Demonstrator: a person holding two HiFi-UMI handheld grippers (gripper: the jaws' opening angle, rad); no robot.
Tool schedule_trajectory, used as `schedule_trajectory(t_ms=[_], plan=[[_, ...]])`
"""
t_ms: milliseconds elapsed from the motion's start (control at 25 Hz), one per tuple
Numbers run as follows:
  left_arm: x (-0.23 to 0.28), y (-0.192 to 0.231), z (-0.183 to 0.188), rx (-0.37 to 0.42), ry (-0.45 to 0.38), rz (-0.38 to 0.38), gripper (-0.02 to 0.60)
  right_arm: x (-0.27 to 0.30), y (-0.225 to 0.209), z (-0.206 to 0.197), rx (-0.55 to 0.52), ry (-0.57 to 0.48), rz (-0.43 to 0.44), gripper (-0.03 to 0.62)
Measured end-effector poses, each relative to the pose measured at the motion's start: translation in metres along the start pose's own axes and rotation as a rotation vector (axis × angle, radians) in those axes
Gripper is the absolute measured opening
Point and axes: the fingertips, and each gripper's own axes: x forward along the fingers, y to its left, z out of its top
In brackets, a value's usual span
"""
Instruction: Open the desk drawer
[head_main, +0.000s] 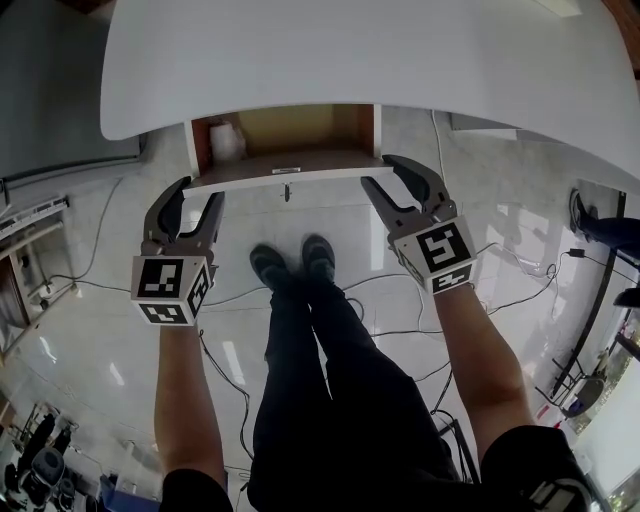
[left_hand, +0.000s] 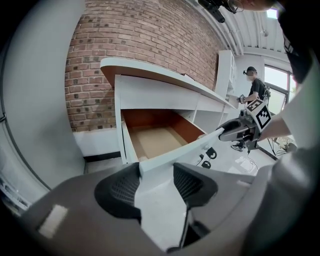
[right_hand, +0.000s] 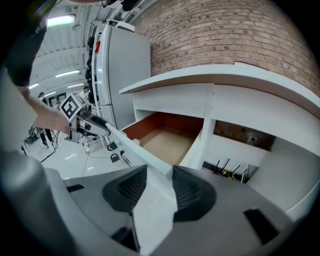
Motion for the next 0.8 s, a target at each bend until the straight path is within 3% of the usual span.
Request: schedule_trajectory(t_ms=[640,800], plan=[[-0.005,-0.021,-0.07,0.027,0.16,0.002,0.206,0.0,0.041,-0.06,-0.058,0.147,0.039,0.164],[-0.005,-0.022,-0.074,0.021,0.151,0.014,0.206,0.001,0.042,-0.064,-0.066,0.14,0.031,0.166]])
